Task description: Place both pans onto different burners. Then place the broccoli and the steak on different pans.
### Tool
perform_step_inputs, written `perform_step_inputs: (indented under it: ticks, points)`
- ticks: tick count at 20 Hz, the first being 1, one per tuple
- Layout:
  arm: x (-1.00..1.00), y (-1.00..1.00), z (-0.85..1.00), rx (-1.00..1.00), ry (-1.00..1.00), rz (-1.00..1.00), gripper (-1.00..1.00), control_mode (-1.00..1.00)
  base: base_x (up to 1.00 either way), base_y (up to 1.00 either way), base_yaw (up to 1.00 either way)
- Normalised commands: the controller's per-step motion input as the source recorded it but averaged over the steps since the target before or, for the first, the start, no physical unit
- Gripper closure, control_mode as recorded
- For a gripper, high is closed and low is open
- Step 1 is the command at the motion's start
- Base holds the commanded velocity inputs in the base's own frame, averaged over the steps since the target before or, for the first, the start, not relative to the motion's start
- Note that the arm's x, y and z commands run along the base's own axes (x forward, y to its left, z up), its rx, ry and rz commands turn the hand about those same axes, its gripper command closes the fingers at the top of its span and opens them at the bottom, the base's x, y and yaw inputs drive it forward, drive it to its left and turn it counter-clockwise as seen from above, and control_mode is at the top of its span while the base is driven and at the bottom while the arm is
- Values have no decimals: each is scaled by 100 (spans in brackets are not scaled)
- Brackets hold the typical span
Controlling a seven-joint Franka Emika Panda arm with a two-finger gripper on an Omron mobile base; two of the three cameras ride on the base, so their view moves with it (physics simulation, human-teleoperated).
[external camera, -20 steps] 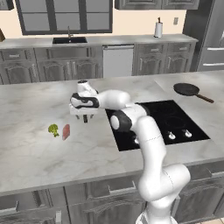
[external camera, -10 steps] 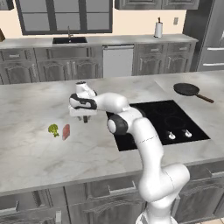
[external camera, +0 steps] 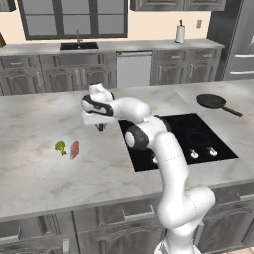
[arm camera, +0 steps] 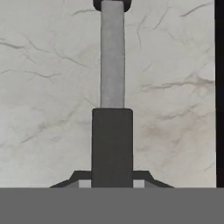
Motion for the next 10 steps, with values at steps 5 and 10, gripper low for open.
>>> perform_step_inputs:
  ticks: [5, 10]
  points:
    - [-80, -60, 7, 0, -16, -10, 100, -100, 0, 0, 0]
    - [-90, -47, 0, 0, -31, -9, 100, -100, 0, 0, 0]
